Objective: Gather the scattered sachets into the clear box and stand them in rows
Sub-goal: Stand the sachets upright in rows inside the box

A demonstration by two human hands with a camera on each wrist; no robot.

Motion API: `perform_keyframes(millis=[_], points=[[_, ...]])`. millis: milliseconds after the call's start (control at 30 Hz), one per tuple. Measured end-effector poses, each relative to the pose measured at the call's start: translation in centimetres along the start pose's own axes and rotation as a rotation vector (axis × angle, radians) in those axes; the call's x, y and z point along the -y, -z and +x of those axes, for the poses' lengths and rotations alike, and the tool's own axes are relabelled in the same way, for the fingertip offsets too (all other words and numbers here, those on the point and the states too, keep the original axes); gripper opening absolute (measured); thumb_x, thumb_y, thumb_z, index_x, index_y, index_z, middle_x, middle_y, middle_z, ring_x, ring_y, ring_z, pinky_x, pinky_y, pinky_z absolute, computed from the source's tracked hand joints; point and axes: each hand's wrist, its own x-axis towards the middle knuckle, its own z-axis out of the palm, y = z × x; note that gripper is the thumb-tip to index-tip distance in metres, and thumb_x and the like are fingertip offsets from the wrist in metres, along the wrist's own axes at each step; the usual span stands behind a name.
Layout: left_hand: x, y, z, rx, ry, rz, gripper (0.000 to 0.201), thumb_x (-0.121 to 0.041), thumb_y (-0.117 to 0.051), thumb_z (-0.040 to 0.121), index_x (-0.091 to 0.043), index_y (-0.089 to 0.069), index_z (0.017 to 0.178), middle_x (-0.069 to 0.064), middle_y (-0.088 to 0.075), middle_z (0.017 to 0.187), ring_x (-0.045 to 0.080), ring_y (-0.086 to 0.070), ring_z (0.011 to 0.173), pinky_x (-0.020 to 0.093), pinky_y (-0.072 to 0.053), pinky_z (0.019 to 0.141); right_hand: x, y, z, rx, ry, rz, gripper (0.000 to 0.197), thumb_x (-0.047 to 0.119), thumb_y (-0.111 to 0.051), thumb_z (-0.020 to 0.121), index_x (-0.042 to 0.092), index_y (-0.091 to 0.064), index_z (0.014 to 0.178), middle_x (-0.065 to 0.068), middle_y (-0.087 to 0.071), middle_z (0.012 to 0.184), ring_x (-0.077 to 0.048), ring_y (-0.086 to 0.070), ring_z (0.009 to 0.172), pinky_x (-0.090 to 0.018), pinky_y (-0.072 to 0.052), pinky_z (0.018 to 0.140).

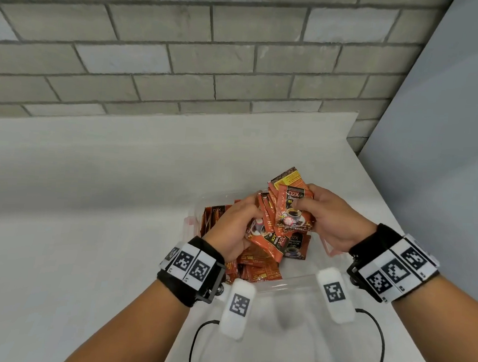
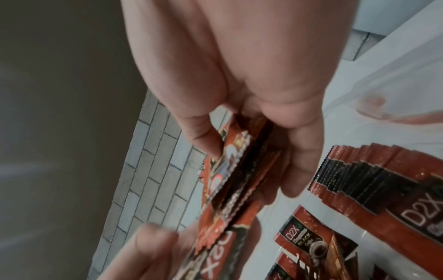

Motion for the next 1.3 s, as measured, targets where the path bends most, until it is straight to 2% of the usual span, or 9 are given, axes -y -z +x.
perform_keyframes(millis=[167, 233, 300, 467, 733, 833, 967, 1100, 1300], points=[[-0.1, 0.7, -0.3, -0.051, -0.036, -0.045, 0.058, 0.019, -0.039, 0.09, -0.013, -0.036, 0.139, -0.002, -0.071, 0.074, 0.008, -0.066, 0.063, 0.023, -0.055, 0.06, -0.1, 1.0, -0.3, 0.031, -0.039, 0.013, 0.027, 0.004, -0.048, 0.094, 0.006, -0.053, 0.12, -0.021, -0.064, 0.116, -0.025, -0.063, 0.093, -0.041, -0.053, 0.082], [-0.4, 0.9, -0.3, -0.114, -0.09, -0.1, 0.052, 0.015, -0.047, 0.09, -0.012, -0.039, 0.134, 0.006, -0.069, 0.095, 0.008, -0.068, 0.067, 0.023, -0.056, 0.062, -0.3, 1.0, -0.4, 0.059, -0.042, 0.02, 0.027, 0.003, -0.048, 0.094, 0.006, -0.053, 0.121, -0.023, -0.063, 0.118, -0.028, -0.061, 0.097, -0.047, -0.05, 0.09], [-0.5, 0.9, -0.2, -0.188, -0.128, -0.132, 0.038, 0.005, -0.055, 0.089, -0.011, -0.045, 0.122, 0.013, -0.06, 0.112, 0.01, -0.069, 0.074, 0.025, -0.057, 0.064, -0.4, 0.5, -0.6, 0.074, -0.038, 0.055, 0.028, 0.002, -0.047, 0.094, 0.006, -0.052, 0.122, -0.022, -0.063, 0.119, -0.029, -0.061, 0.099, -0.048, -0.046, 0.095], [-0.3, 0.2, 0.0, -0.178, -0.182, -0.125, 0.029, -0.025, -0.063, 0.076, -0.002, -0.056, 0.093, 0.01, -0.067, 0.083, 0.015, -0.068, 0.07, 0.028, -0.059, 0.064, -0.5, -1.1, -0.6, 0.107, 0.011, 0.187, 0.034, 0.0, -0.046, 0.095, 0.005, -0.05, 0.127, -0.02, -0.063, 0.121, -0.028, -0.062, 0.101, -0.046, -0.047, 0.094], [-1.1, 1.3, -0.5, -0.132, -0.23, 0.016, 0.083, -0.083, -0.058, 0.061, -0.025, -0.059, 0.121, 0.005, -0.065, 0.12, 0.02, -0.06, 0.113, 0.035, -0.052, 0.083, 0.6, -1.1, -0.7, 0.161, 0.106, 0.477, 0.034, 0.002, -0.047, 0.091, 0.003, -0.053, 0.124, -0.018, -0.064, 0.118, -0.027, -0.064, 0.098, -0.04, -0.053, 0.088], [-0.8, 0.6, -0.7, 0.059, -0.182, -0.185, 0.093, -0.063, -0.08, 0.058, -0.015, -0.051, 0.131, 0.014, -0.06, 0.128, 0.028, -0.057, 0.119, 0.039, -0.053, 0.09, 0.3, -2.0, -0.9, 0.32, 0.122, 0.454, 0.042, 0.006, -0.051, 0.089, -0.001, -0.047, 0.131, -0.021, -0.06, 0.124, -0.03, -0.059, 0.109, -0.042, -0.049, 0.094], [-1.0, -1.1, -0.8, 0.013, -0.134, -0.18, 0.033, -0.01, -0.071, 0.068, -0.007, -0.066, 0.1, 0.008, -0.071, 0.088, 0.025, -0.067, 0.087, 0.033, -0.056, 0.077, 0.0, -3.1, -1.1, 0.345, 0.231, -0.02, 0.04, 0.027, -0.054, 0.089, 0.022, -0.05, 0.128, -0.002, -0.061, 0.128, -0.015, -0.056, 0.119, -0.033, -0.046, 0.101], [-1.3, -1.0, -0.9, 0.017, -0.053, -0.297, 0.014, -0.006, -0.059, 0.067, -0.002, -0.068, 0.077, 0.011, -0.067, 0.071, 0.021, -0.066, 0.064, 0.029, -0.055, 0.06, 1.0, -2.0, -1.2, 0.142, 0.33, -0.707, 0.057, 0.042, -0.058, 0.088, 0.03, -0.038, 0.14, 0.003, -0.028, 0.147, -0.016, -0.024, 0.138, -0.024, -0.027, 0.109], [-2.3, -0.6, -0.2, 0.015, -0.032, -0.378, 0.018, -0.007, -0.052, 0.079, -0.002, -0.068, 0.085, 0.014, -0.066, 0.079, 0.024, -0.065, 0.068, 0.032, -0.055, 0.064, 4.1, -2.4, -3.4, 0.049, 0.573, -0.8, 0.116, 0.048, -0.082, 0.063, 0.044, -0.002, 0.146, 0.02, 0.004, 0.154, -0.001, 0.004, 0.14, -0.024, -0.008, 0.109]])
